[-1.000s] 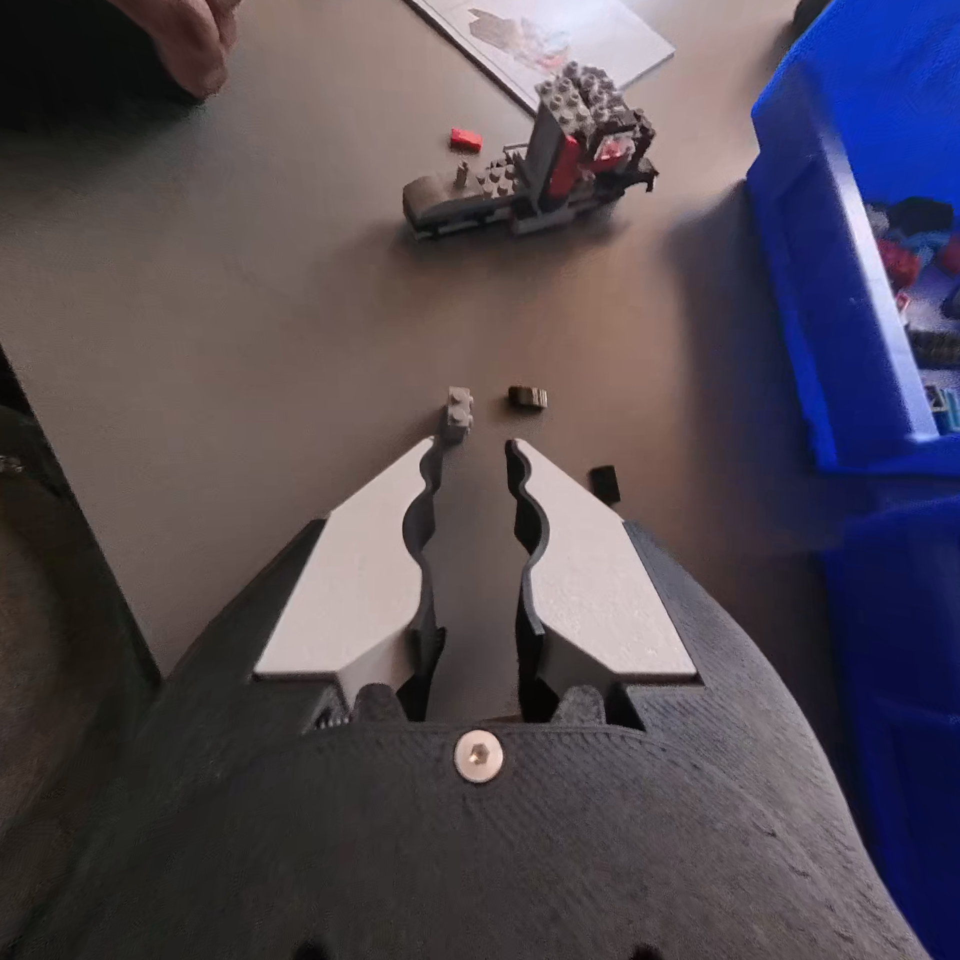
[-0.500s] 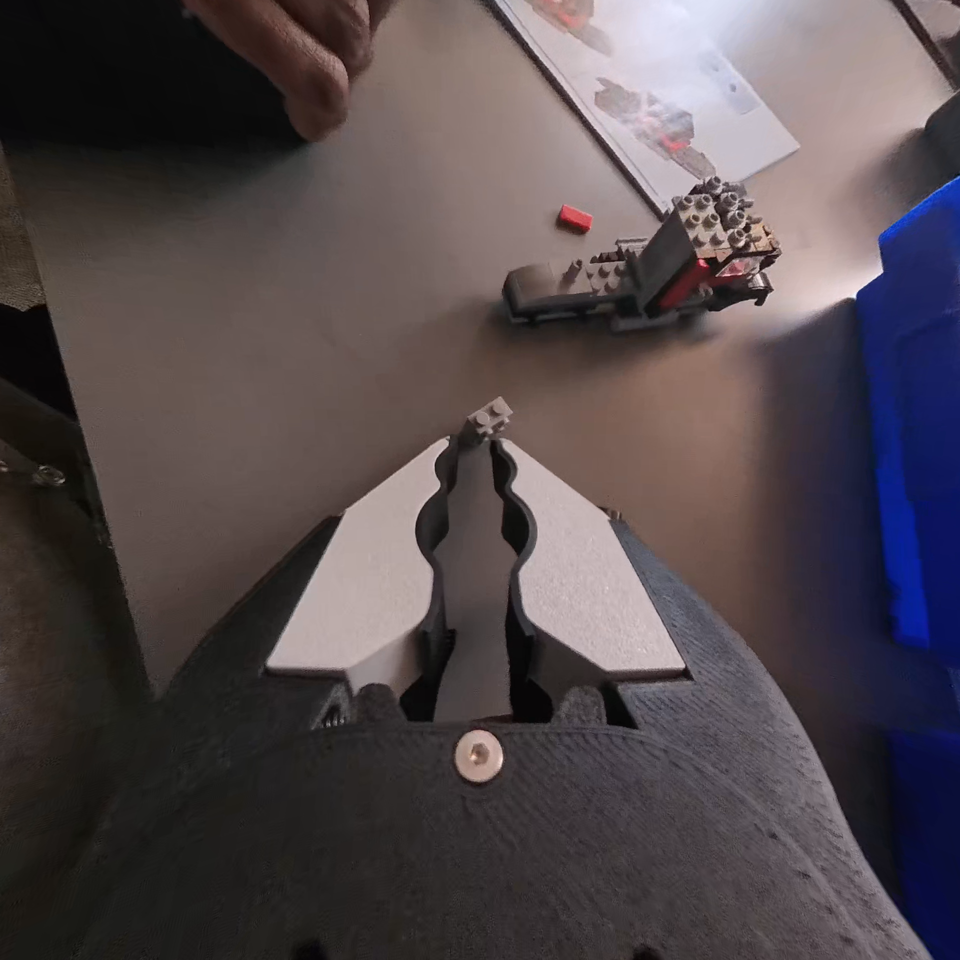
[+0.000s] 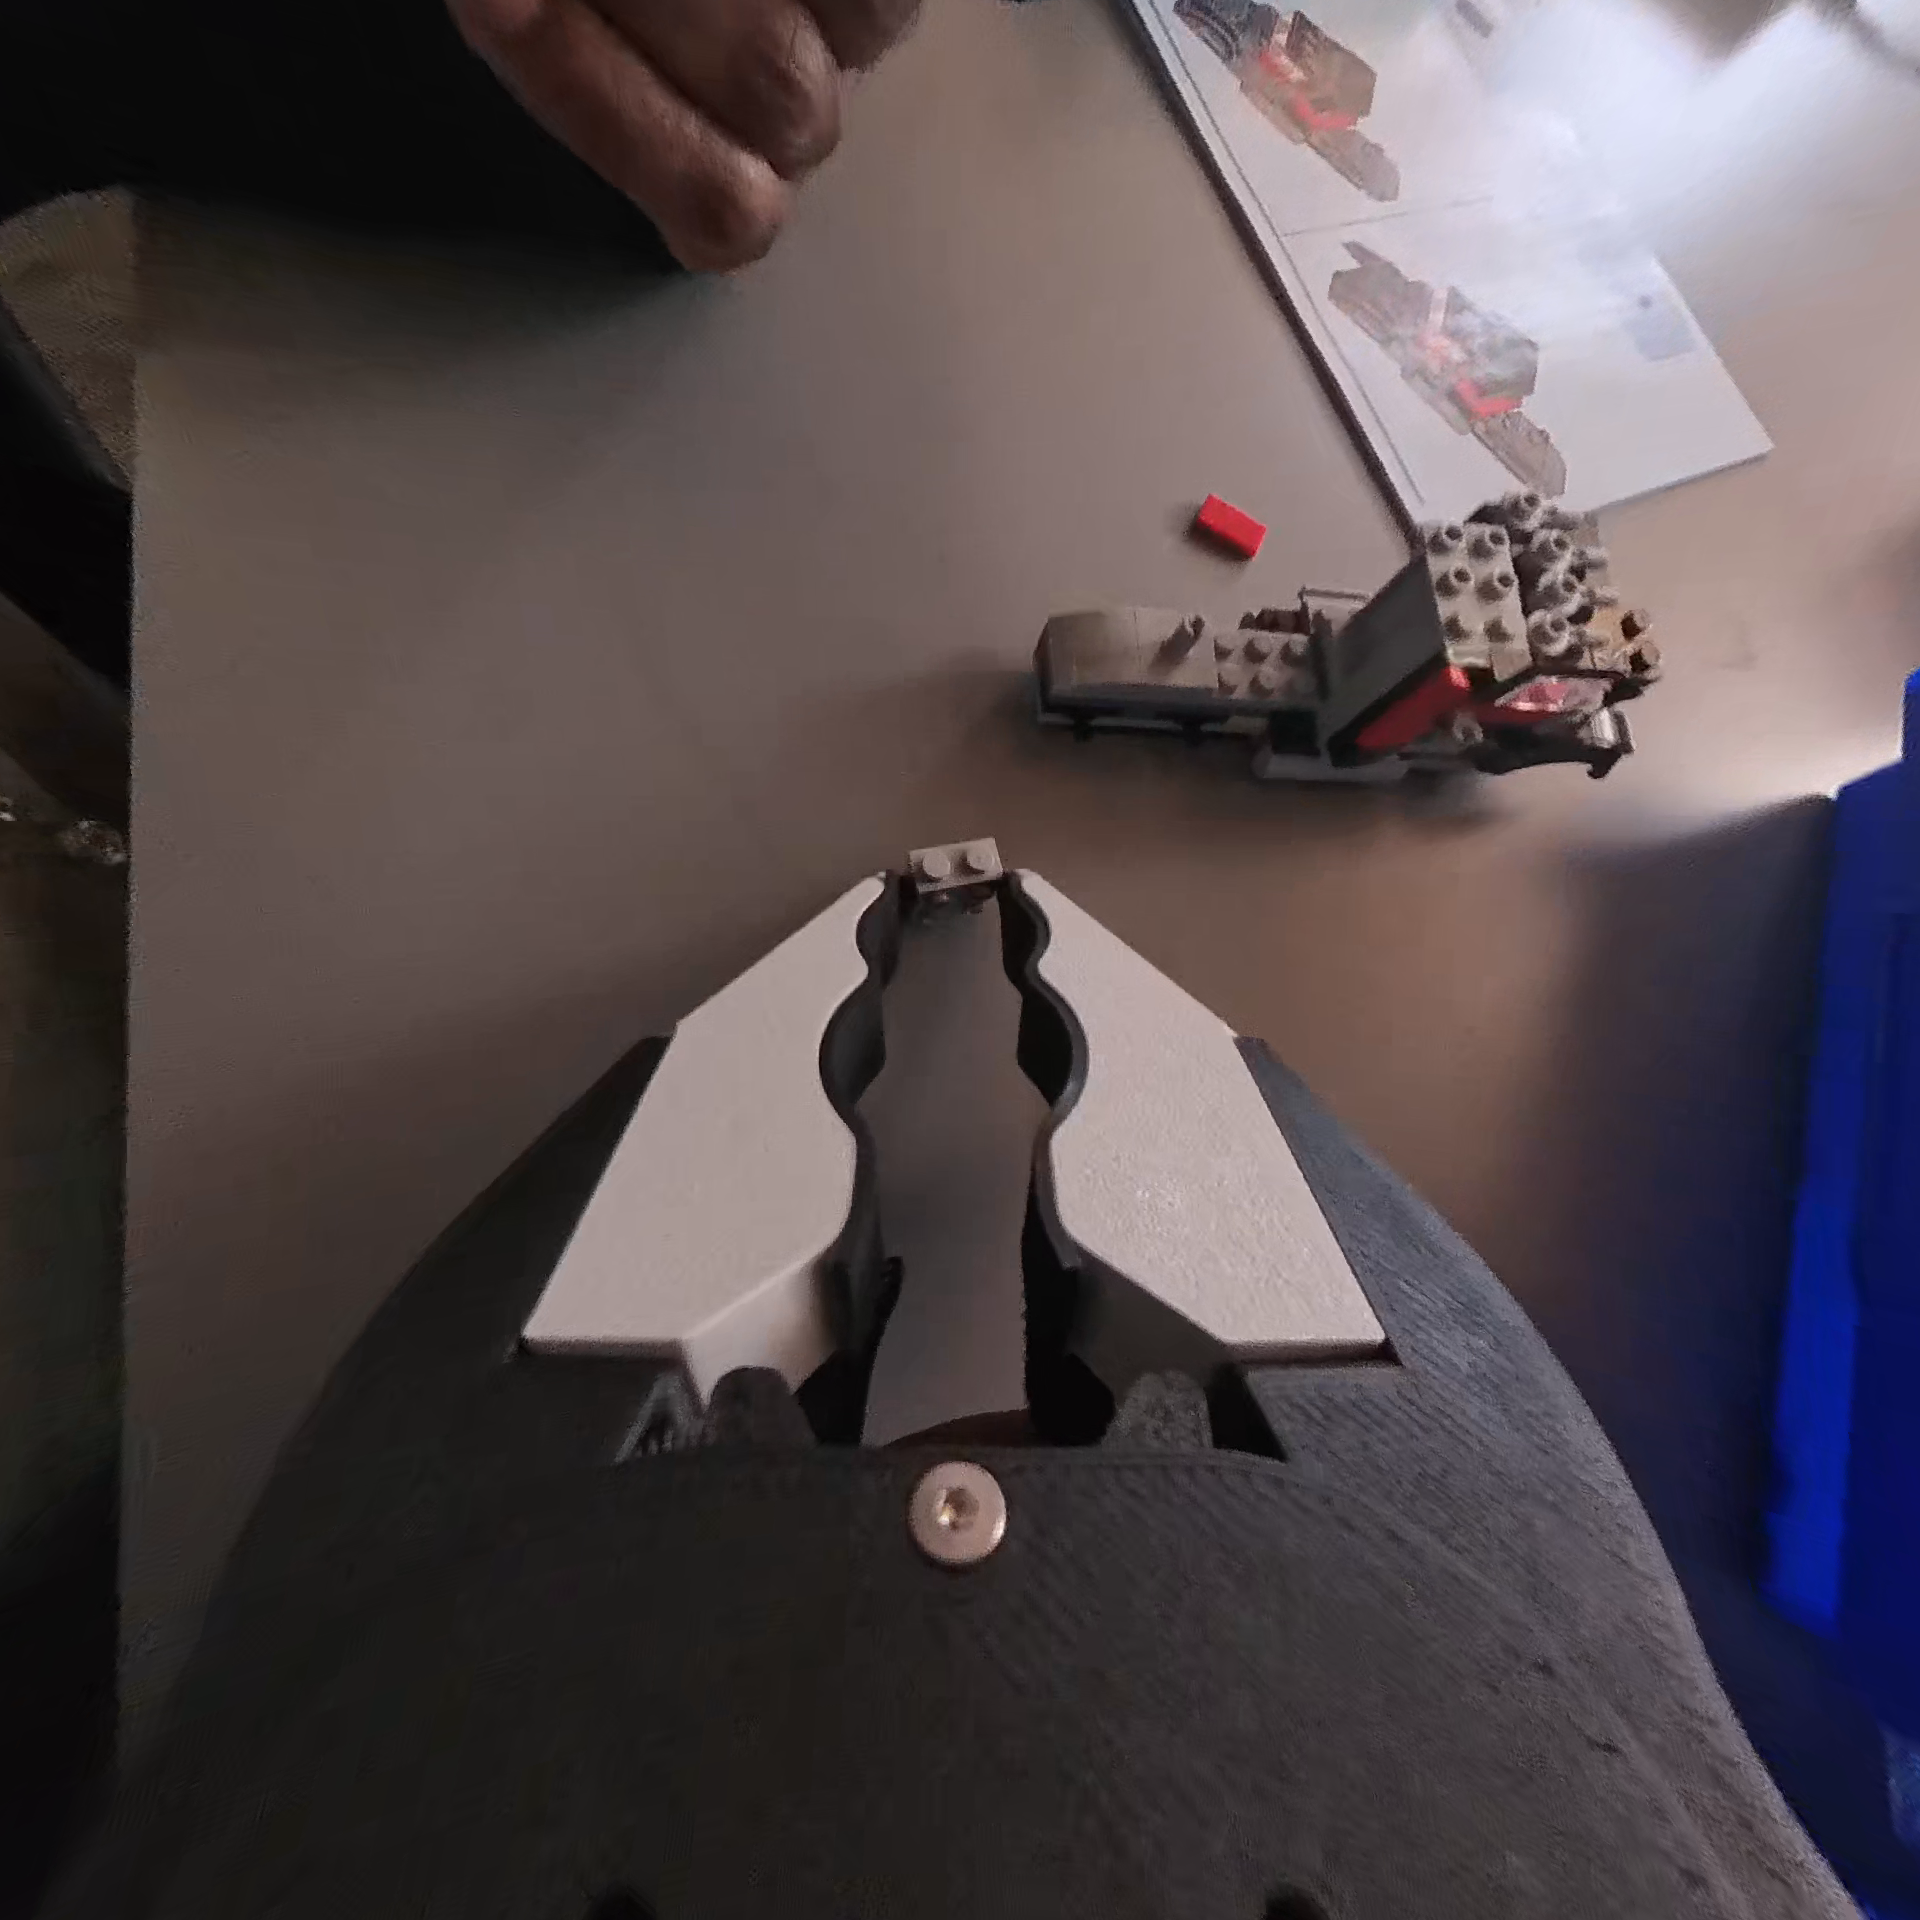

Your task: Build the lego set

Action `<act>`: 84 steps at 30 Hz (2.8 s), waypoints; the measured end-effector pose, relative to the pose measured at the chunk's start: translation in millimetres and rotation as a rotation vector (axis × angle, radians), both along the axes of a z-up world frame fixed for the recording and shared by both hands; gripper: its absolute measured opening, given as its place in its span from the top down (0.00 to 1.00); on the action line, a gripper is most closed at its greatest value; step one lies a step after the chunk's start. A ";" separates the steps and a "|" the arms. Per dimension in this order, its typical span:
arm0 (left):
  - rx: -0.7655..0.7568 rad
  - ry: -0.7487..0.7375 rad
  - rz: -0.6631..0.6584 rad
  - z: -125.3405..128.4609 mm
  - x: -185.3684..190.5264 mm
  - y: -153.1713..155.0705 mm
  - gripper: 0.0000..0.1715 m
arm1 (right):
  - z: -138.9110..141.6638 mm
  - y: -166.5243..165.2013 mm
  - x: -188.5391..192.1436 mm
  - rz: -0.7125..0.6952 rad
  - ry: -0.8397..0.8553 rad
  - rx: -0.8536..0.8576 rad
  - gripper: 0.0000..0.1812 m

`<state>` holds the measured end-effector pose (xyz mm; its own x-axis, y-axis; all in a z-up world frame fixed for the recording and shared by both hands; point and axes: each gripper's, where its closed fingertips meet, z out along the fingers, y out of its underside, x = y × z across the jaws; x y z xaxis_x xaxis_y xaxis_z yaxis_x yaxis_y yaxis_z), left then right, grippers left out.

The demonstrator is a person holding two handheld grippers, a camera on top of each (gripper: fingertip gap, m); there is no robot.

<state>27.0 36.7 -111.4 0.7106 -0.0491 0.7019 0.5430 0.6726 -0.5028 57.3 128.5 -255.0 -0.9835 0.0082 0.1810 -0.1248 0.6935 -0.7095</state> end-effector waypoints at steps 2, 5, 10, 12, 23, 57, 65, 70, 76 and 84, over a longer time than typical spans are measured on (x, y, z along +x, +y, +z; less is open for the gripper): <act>-0.016 0.001 -0.006 -0.8 0.7 0.4 0.90 | 1.9 -8.6 2.7 0.011 -0.016 -0.020 0.89; -0.079 0.016 -0.012 -3.2 3.4 2.5 0.90 | 5.8 -22.3 4.1 0.013 -0.016 -0.047 0.90; -0.217 0.048 -0.003 -10.1 7.4 5.2 0.90 | 15.9 -52.2 13.9 0.055 -0.034 -0.105 0.90; -0.244 0.055 -0.006 -11.9 9.1 5.6 0.90 | 23.2 -63.3 14.8 0.067 -0.045 -0.140 0.90; -0.306 0.088 -0.042 -15.8 16.6 11.7 0.90 | 98.3 -89.0 0.4 0.033 -0.302 -0.434 0.90; -0.182 0.052 -0.021 -7.1 15.0 -20.0 0.90 | 52.0 -101.3 -0.8 0.076 0.021 -0.256 0.82; 0.056 -0.035 -0.070 0.9 7.3 -13.4 0.89 | 140.1 -108.9 -19.0 -0.020 0.275 -0.702 0.85; 0.055 -0.045 -0.063 -0.4 5.8 -8.1 0.89 | 138.5 -112.1 -18.5 -0.026 0.436 -0.689 0.86; 0.028 -0.042 -0.060 -1.6 6.5 -5.7 0.89 | 141.6 -112.5 -21.1 -0.036 0.542 -0.683 0.90; -0.173 -0.030 -0.083 -13.1 16.0 -6.0 0.90 | 131.4 -113.7 -12.1 0.157 0.560 -0.598 0.90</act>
<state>43.0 30.7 -124.5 0.6879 0.0166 0.7256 0.6096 0.5294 -0.5901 45.2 14.8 -123.6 -0.7469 0.1289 0.6523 -0.6325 0.1646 -0.7568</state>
